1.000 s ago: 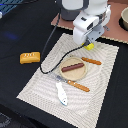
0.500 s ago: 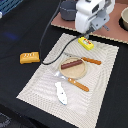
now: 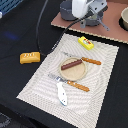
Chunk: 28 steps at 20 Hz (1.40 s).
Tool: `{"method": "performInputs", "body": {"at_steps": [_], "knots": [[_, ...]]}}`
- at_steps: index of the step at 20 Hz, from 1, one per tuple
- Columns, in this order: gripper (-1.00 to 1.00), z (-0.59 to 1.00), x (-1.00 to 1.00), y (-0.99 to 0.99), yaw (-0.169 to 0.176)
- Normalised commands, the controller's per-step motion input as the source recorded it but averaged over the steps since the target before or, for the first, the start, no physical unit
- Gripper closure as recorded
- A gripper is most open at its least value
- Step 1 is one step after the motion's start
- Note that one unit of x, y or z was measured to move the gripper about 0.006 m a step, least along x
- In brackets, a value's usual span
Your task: Interact with the objects in diverse but meaningful ways.
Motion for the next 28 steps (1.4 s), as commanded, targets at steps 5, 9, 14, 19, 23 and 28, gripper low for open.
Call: {"method": "performInputs", "body": {"at_steps": [5,9,14,19,23,28], "knots": [[-1.0,-0.17,-0.66,-0.38,0.05],[-1.0,-0.3,-0.74,-0.54,0.007],[-1.0,-0.32,-0.79,-0.61,0.0],[-1.0,-0.29,-0.79,-0.67,0.0],[-1.0,-0.32,-0.79,-0.66,0.0],[-1.0,-0.32,-0.79,-0.65,0.0]]}}
